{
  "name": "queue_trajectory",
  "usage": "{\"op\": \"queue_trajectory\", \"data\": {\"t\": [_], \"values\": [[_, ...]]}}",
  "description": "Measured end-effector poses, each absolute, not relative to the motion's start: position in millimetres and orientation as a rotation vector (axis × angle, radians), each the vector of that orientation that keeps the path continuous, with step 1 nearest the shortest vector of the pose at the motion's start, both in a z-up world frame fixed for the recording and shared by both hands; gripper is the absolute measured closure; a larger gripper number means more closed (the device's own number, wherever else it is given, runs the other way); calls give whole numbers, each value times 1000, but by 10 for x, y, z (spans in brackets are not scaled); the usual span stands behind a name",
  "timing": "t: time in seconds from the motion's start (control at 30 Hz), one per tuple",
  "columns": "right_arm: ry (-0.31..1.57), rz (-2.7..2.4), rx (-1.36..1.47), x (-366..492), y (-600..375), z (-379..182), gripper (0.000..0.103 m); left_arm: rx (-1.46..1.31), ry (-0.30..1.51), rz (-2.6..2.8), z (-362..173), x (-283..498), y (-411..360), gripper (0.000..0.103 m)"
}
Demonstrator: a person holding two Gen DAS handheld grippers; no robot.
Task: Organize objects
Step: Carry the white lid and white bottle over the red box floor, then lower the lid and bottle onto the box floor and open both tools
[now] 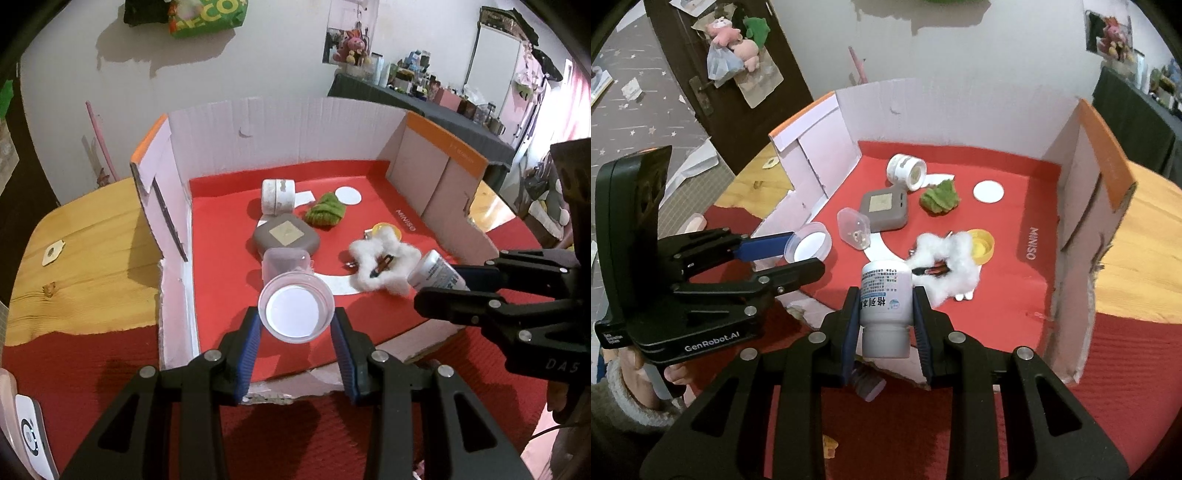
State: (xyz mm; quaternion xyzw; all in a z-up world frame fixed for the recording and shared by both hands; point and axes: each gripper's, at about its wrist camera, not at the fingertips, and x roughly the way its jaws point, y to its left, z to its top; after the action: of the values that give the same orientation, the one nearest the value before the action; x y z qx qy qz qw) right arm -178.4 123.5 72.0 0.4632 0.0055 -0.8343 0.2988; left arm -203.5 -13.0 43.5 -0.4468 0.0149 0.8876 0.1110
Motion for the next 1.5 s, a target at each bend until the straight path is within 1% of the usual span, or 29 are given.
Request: {"op": "queue_trajectory", "data": {"t": [0.8,1.07,1.17,1.5], "values": [[3,-2080,1356,-2039,1103,380,77,-1392,49,2544,282,-2191,-134,63],[-12,-2110,1365,-2147,1197,375,77,-1410,32,2521,209,-2282,-114,62],[32,-2164,1356,-2183,1223,377,77,-1412,23,2521,203,-2331,-113,62],[92,-2283,1339,-2293,1354,388,77,-1402,23,2558,174,-2453,-105,63]]}}
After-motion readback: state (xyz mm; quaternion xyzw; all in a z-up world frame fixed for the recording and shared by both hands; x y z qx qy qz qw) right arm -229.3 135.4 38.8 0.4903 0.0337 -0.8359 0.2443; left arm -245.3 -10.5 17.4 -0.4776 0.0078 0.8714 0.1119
